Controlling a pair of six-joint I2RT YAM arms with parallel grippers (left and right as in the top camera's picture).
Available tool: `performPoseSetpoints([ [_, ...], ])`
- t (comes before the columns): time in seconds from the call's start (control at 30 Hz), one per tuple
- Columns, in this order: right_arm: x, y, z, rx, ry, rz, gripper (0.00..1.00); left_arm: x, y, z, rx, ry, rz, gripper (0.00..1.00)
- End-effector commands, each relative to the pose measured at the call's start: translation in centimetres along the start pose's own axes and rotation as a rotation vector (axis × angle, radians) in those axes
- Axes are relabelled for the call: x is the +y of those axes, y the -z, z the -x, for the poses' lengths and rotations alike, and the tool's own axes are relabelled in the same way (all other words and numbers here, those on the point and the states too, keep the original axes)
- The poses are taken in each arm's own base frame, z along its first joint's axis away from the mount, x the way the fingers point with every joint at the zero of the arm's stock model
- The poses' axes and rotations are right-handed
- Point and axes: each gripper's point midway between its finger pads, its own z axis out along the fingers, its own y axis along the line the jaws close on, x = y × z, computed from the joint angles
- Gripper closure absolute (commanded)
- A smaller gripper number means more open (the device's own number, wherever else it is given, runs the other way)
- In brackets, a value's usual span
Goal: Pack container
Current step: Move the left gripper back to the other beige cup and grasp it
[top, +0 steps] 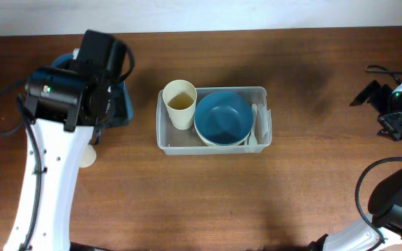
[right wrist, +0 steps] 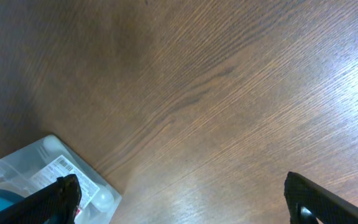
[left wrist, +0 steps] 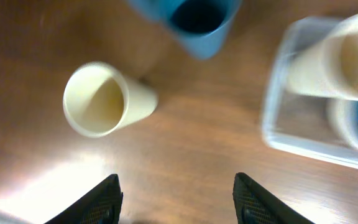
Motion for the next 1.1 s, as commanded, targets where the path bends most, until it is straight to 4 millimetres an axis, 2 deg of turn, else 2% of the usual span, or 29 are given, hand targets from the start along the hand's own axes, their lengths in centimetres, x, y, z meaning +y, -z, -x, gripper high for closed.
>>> performPoseSetpoints([
  [0.0, 0.0, 0.9, 0.3, -0.031, -0.004, -0.003, 0.01, 2.0, -3.0, -1.7, 0.082, 0.088, 0.052, 0.41],
  [0.23, 0.0, 0.9, 0.3, -0.031, -0.004, -0.003, 0.01, 4.7, -8.5, -3.2, 0.171, 0.233, 0.051, 0.41],
  [0.47, 0.0, 0.9, 0.3, -0.031, -0.004, -0.003, 0.01, 7.4, -10.7, -2.4, 0.15, 0.344, 0.059, 0.42],
  [0.63, 0.0, 0.9, 0.3, -0.031, -0.004, -0.003, 0.01, 7.4, -11.5, -1.4, 0.124, 0.359, 0.009, 0.45],
  [0.8, 0.0, 0.9, 0.3, -0.031, -0.004, -0.003, 0.01, 6.2, -12.4, -0.4, 0.102, 0.317, -0.063, 0.46],
  [0.93, 0.0, 0.9, 0.3, -0.031, -0.004, -0.003, 0.01, 6.0, -13.4, -0.5, 0.108, 0.298, -0.061, 0.46],
  [1.07, 0.0, 0.9, 0.3, -0.031, -0.004, -0.003, 0.01, 5.7, -15.3, -1.3, 0.145, 0.292, -0.055, 0.45],
])
